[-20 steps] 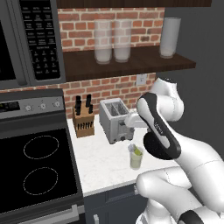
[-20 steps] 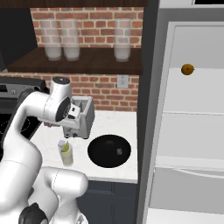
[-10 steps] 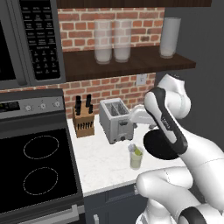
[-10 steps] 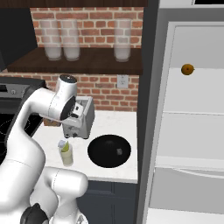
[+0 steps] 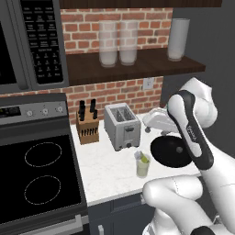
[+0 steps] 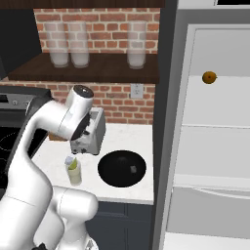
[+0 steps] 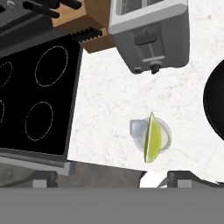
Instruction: Grab a lemon wedge from the fridge and one ice cube from the ice bowl, and put them in the glass of lemonade.
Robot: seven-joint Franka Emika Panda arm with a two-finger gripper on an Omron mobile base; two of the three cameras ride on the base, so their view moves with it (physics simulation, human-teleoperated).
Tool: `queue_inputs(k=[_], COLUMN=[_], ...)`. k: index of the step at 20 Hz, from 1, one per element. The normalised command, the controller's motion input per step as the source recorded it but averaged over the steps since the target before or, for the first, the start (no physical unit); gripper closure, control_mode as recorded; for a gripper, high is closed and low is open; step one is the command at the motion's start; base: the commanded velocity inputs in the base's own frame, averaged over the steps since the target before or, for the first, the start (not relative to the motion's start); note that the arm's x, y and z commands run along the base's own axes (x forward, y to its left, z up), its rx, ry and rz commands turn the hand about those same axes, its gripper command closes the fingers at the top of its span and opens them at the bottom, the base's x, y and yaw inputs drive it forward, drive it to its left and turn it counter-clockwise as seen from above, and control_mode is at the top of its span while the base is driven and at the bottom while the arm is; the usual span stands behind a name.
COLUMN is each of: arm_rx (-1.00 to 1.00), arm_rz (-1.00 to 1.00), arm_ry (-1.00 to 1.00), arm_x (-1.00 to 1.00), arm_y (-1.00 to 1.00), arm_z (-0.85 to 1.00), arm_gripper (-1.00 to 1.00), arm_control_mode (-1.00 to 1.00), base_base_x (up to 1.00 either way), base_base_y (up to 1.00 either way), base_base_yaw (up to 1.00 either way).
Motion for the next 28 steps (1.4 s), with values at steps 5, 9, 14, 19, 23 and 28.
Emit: queue_inputs(k=[5, 9, 14, 19, 23, 28], arm_rx=[0.14, 0.13, 0.2, 0.25, 0.16, 0.05], arm_rz=[-0.04, -0.02, 0.0, 0.0, -0.06, -0.15], arm_ry=[-0.25, -0.22, -0.18, -0.11, -0.19, -0.16], arm_x=[-0.98, -0.7, -0.05, 0.14, 0.13, 0.0], arm_y=[-0.01, -0.01, -0.32, -0.31, 0.04, 0.32], arm_z=[0.0, 0.1, 0.53, 0.8, 0.67, 0.24], arm_gripper=[-1.0, -1.0, -1.0, -1.0, -1.0, -1.0], arm_control_mode=[-1.0, -1.0, -1.0, -1.0, -1.0, -1.0], base_base_x=[0.0, 0.0, 0.0, 0.0, 0.0, 0.0], base_base_y=[0.0, 0.0, 0.0, 0.0, 0.0, 0.0], base_base_yaw=[0.0, 0.0, 0.0, 0.0, 0.0, 0.0])
